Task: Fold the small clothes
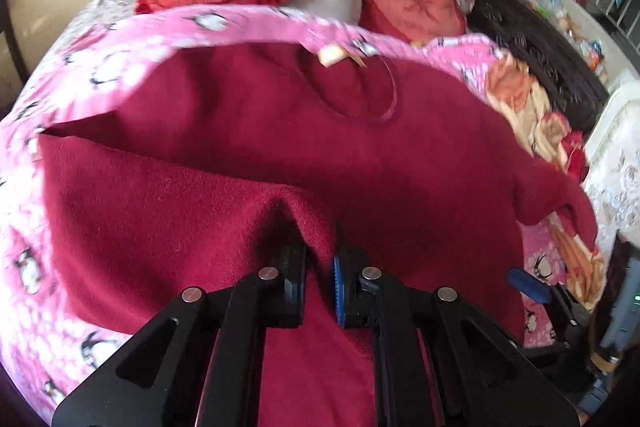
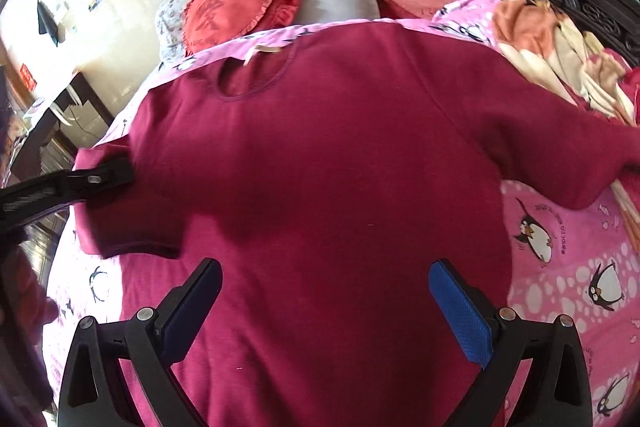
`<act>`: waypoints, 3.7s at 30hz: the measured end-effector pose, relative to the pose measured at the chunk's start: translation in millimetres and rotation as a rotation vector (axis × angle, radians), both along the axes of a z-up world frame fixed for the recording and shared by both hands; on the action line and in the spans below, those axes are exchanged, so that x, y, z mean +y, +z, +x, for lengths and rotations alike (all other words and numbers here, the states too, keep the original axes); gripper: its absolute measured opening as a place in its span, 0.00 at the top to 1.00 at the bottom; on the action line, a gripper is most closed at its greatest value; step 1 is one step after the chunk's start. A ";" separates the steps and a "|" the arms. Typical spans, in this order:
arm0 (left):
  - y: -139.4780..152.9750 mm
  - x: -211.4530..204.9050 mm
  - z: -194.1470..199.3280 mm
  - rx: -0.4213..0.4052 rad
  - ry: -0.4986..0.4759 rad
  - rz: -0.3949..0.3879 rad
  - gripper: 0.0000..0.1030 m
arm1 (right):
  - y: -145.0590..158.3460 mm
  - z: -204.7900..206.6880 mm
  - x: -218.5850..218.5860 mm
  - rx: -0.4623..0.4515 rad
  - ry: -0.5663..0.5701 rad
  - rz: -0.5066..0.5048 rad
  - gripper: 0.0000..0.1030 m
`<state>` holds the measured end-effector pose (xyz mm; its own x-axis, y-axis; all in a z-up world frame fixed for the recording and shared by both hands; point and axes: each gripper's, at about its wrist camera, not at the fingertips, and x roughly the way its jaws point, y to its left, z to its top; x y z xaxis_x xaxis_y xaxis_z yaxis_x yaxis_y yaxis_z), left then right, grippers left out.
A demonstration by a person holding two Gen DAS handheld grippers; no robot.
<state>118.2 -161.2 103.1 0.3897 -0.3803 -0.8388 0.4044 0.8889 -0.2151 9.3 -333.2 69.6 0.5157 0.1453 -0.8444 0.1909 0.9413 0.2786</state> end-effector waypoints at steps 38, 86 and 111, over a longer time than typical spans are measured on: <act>-15.1 149.1 14.8 -0.097 0.296 0.012 0.29 | 45.1 84.4 -4.8 -0.249 0.170 0.071 0.95; -39.0 60.5 9.4 -0.163 0.231 0.162 0.29 | -7.9 69.8 -20.3 -0.091 0.065 -0.205 0.63; -10.0 11.5 -44.9 -0.222 0.167 0.155 0.29 | 20.8 2.8 -19.2 -0.077 0.016 -0.101 0.53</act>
<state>73.3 -149.7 93.2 0.6158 -0.1693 -0.7695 0.2716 0.9624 0.0056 12.1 -352.4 90.5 0.5776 0.0703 -0.8133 0.1575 0.9680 0.1955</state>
